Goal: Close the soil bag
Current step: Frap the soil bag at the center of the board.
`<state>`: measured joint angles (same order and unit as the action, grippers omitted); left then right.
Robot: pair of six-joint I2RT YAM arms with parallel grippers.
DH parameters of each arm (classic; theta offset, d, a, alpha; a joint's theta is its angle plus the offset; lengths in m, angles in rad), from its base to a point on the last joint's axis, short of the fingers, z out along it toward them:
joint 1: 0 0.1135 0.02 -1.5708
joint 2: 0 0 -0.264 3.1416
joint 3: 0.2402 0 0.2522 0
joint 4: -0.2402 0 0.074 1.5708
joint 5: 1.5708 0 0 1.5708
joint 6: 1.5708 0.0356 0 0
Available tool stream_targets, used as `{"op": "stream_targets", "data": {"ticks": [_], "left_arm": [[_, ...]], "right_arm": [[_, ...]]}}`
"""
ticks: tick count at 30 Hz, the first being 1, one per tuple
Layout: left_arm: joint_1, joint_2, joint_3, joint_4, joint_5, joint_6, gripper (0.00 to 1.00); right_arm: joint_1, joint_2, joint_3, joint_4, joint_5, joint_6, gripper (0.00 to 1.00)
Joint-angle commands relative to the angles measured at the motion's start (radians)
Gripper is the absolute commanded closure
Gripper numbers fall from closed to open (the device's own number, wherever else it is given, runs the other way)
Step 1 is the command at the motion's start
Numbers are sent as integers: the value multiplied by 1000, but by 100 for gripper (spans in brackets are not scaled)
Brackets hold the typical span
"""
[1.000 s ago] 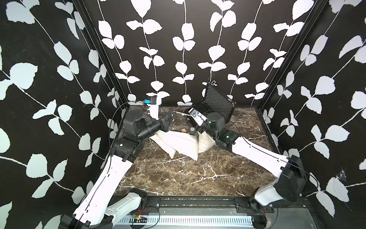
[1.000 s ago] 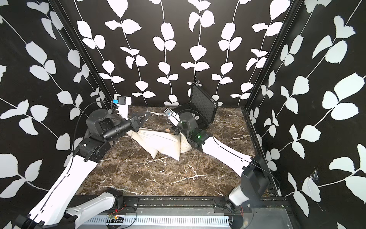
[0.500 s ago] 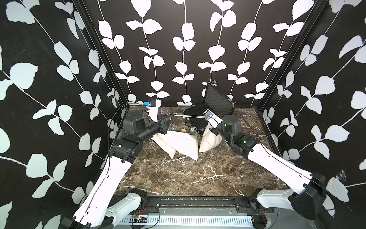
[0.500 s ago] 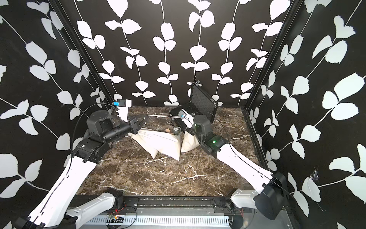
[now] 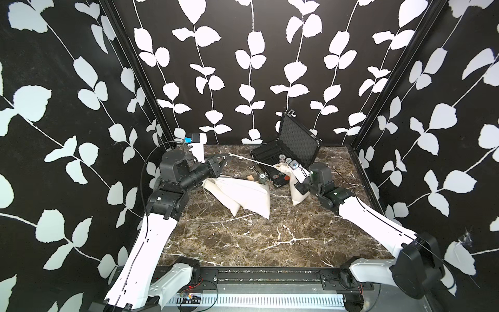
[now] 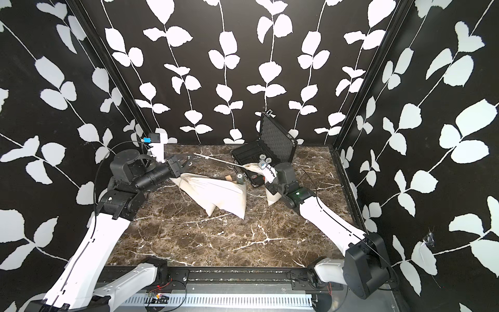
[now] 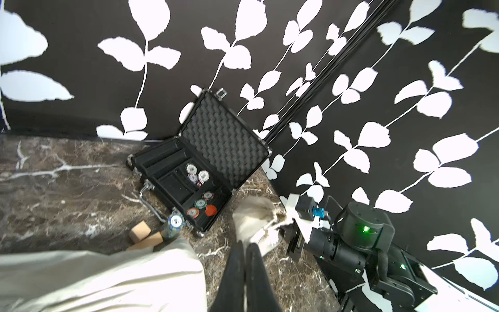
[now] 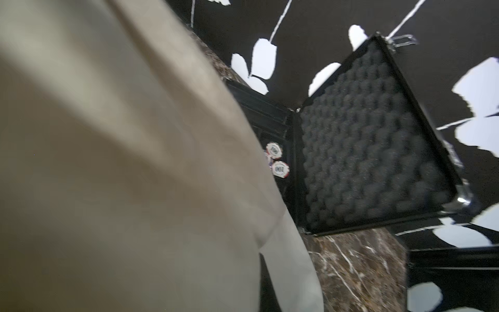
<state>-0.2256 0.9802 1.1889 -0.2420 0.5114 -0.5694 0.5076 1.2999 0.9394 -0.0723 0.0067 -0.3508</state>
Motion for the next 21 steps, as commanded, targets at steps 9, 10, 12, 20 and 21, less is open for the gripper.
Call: {"op": "stream_targets", "data": {"ticks": [9, 10, 12, 20, 21], "left_arm": [[46, -34, 26, 156, -48, 10, 100], [47, -36, 25, 155, -51, 12, 100], [47, -43, 22, 151, -63, 13, 100], [45, -53, 20, 150, -66, 12, 100], [46, -54, 20, 151, -66, 12, 100]], "right_arm": [[179, 78, 159, 118, -274, 63, 44], [193, 101, 202, 104, -294, 65, 44], [227, 159, 303, 64, -303, 61, 44], [331, 292, 512, 78, -153, 95, 52], [332, 294, 529, 69, -154, 101, 54]]}}
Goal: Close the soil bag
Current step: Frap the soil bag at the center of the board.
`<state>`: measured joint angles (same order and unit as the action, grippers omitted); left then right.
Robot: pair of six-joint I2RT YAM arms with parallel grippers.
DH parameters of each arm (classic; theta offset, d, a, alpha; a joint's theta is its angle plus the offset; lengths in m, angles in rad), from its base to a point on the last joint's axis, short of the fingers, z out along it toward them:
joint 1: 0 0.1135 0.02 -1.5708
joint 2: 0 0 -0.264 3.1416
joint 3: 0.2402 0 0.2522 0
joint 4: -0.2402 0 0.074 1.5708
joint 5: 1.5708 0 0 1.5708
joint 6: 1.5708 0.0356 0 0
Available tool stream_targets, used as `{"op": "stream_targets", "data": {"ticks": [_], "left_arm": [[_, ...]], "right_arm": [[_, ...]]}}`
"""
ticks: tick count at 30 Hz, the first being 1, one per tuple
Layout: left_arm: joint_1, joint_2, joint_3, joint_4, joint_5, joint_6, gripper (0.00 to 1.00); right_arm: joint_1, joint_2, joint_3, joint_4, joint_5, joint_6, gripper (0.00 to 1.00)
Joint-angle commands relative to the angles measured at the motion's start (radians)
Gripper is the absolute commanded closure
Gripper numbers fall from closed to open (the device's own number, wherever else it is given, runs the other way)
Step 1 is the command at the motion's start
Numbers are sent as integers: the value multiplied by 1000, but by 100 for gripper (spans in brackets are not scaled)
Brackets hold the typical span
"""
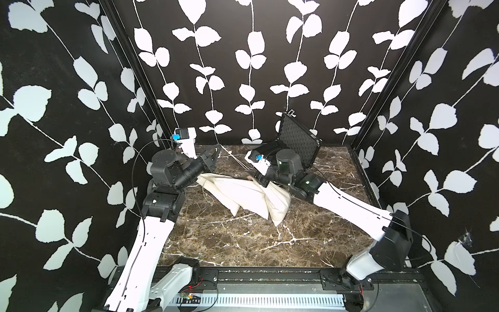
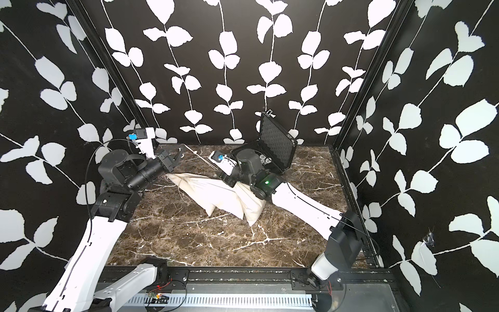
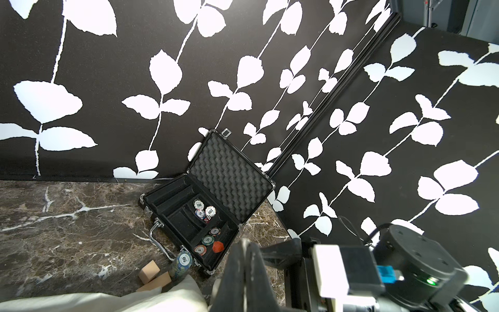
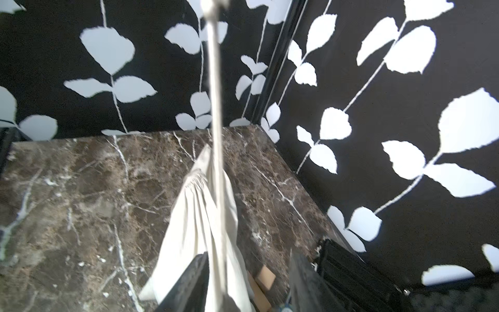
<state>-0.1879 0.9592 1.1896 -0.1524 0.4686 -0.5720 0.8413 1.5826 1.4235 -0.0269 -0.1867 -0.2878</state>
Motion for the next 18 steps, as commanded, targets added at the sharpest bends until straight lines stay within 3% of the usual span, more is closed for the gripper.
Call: {"op": "stream_targets", "data": {"ticks": [1, 9, 15, 18], "left_arm": [[9, -34, 19, 62, -22, 15, 100], [10, -38, 13, 70, -25, 10, 100], [22, -73, 14, 41, -89, 21, 100], [54, -97, -1, 32, -113, 5, 100]], "right_arm": [[-2, 39, 65, 11, 37, 39, 56], [5, 105, 160, -98, 53, 21, 72], [-36, 117, 127, -309, 334, -32, 90], [-108, 84, 32, -389, 458, -14, 92]]}}
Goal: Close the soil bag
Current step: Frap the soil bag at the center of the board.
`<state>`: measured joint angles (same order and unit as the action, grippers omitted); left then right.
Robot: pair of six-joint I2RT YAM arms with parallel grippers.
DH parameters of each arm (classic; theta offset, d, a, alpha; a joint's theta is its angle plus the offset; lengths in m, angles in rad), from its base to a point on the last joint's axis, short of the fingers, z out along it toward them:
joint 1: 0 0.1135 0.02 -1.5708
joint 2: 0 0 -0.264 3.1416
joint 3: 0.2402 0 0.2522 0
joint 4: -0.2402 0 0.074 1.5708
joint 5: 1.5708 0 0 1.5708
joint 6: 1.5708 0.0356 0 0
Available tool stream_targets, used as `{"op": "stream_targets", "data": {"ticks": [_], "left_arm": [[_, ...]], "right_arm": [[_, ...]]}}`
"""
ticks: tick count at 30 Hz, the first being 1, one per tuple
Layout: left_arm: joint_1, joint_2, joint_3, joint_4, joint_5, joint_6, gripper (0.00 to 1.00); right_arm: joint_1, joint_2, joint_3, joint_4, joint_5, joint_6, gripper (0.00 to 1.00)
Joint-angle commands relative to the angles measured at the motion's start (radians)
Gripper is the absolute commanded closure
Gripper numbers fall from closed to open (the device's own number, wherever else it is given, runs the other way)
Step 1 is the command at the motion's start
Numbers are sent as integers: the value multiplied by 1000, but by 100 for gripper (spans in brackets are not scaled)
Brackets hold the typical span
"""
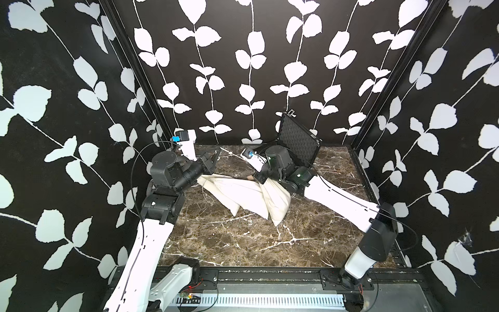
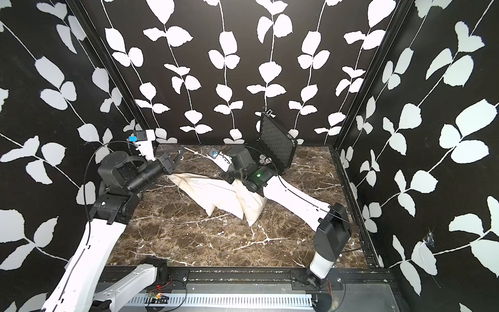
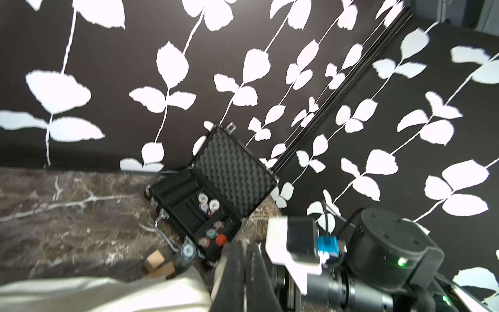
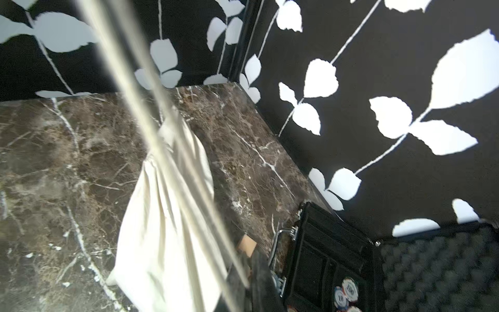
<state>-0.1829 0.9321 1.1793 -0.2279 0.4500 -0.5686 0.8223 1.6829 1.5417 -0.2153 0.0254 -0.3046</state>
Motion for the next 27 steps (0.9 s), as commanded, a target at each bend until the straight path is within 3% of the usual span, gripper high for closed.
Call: {"op": "stream_targets", "data": {"ticks": [1, 9, 16, 27], "left_arm": [[65, -76, 0, 110, -95, -8, 100], [167, -75, -11, 159, -53, -80, 100], [212, -65, 48, 147, -21, -91, 100], [225, -27, -96, 250, 31, -184, 100]], "right_arm": [[-110, -39, -123, -213, 279, 3, 92], [-241, -218, -344, -222, 440, -1, 91], [-279, -356, -291, -284, 546, -103, 89], [-357, -379, -532, -131, 537, -40, 89]]}}
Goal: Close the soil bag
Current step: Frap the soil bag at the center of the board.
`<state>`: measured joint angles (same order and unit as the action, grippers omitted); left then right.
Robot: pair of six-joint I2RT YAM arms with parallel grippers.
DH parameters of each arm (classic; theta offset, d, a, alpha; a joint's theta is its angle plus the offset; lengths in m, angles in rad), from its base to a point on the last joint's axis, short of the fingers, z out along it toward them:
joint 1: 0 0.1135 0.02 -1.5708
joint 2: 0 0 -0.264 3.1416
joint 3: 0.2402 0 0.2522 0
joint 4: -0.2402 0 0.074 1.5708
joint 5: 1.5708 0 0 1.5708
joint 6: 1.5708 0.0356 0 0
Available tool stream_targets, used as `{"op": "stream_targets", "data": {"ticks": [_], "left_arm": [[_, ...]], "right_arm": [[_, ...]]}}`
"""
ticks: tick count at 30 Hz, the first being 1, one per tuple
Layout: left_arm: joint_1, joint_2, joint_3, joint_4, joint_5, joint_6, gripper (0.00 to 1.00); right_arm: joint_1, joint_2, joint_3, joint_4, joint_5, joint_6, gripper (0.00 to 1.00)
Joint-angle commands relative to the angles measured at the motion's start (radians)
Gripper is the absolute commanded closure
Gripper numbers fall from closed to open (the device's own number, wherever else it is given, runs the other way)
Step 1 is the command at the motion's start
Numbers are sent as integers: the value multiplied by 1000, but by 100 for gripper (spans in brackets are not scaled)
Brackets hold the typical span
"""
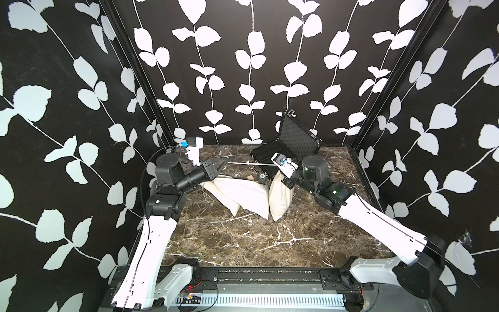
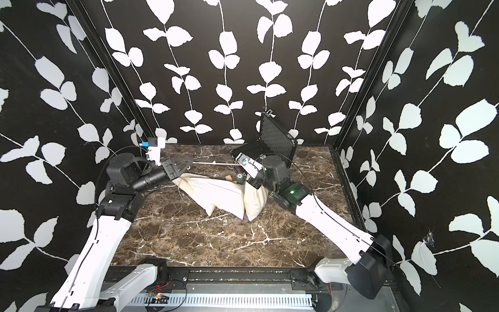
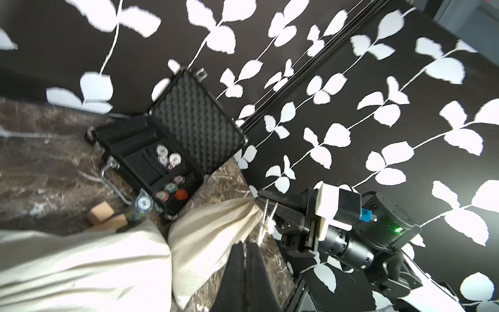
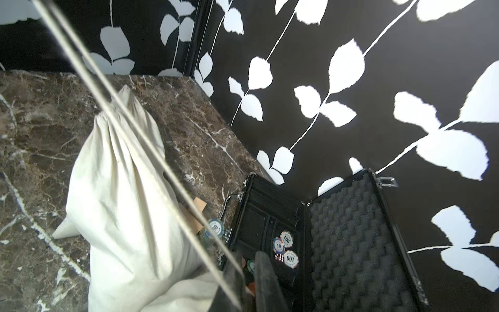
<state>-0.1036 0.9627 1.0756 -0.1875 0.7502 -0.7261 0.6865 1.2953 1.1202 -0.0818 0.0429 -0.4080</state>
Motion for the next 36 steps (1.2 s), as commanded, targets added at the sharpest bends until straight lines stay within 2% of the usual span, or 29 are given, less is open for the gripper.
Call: {"op": "stream_targets", "data": {"ticks": [1, 6, 13, 17, 19, 21, 23, 25, 26, 30, 33, 36], "left_arm": [[148, -56, -2, 209, -269, -28, 100], [179, -57, 10, 193, -259, -21, 100], [253, -56, 30, 251, -194, -92, 100], [255, -49, -9, 288, -186, -114, 100], [254, -34, -35, 315, -161, -125, 100], [248, -14, -43, 313, -104, -105, 100], [205, -2, -37, 240, -125, -5, 100], [89, 9, -29, 136, -220, 142, 100], [41, 18, -34, 120, -235, 177, 100], [-78, 81, -102, 226, -268, 205, 99], [-179, 140, -124, 299, -304, 262, 87], [-278, 227, -112, 372, -286, 311, 70]], "right_arm": [[-223, 15, -131, -255, 521, 76, 89], [-228, 5, -104, -279, 519, 74, 86], [-228, -117, 56, -362, 583, -24, 84], [-228, -143, 63, -379, 630, -49, 84], [-228, -139, 29, -368, 588, -32, 86], [-227, -126, -4, -361, 480, 26, 90], [-225, -118, -39, -323, 321, 92, 96], [-219, -120, -84, -242, 183, 151, 98], [-214, -120, -90, -212, 137, 171, 98], [-203, -115, -94, -95, -49, 222, 100], [-192, -103, -67, -49, -143, 244, 100], [-167, -88, -21, -42, -204, 243, 100]]}}
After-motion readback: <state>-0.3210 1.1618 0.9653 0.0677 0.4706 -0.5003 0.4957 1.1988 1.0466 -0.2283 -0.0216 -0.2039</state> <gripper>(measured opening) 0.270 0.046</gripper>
